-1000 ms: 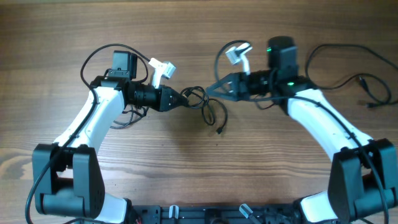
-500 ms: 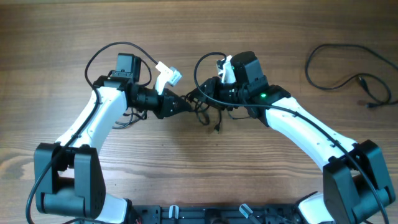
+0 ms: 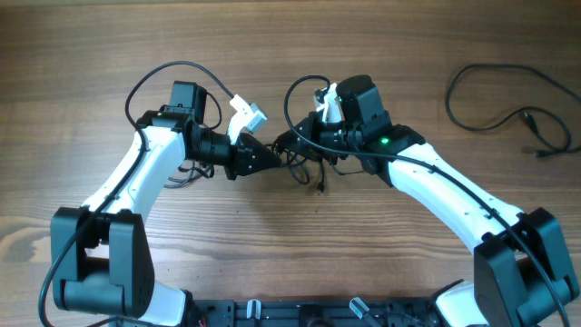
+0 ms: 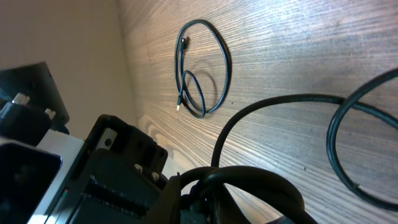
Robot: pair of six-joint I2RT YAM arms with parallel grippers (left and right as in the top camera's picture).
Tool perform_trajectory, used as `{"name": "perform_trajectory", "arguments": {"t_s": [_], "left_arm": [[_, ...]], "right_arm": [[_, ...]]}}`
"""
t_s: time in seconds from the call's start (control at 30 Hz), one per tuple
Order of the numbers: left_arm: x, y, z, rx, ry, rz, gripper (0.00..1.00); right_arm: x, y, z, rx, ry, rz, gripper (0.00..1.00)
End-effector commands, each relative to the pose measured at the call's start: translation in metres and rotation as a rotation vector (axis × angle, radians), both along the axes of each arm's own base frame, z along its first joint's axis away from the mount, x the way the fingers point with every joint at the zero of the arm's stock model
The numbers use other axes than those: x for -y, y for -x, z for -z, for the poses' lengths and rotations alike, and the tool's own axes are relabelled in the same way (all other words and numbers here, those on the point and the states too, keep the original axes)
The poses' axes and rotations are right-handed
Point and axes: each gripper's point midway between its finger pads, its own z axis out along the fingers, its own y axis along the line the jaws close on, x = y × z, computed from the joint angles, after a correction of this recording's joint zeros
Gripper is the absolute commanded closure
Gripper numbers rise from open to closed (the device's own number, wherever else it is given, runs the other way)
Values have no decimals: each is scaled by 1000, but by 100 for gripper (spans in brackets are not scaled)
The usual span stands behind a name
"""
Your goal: Untangle cables
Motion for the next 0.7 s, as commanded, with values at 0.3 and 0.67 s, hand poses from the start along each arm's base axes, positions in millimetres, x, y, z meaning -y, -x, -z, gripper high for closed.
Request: {"name": "perform_trajectory", "arguments": {"t_s": [0.3,0.67], "left_arm": [[6,7,10,32,-54,47,62],[7,0,7,16,-43,12,48]], "right_arm": [[20,-1,-31,90,-179,-169,96],[-7,54,-61,96,-362,-451,96]]}}
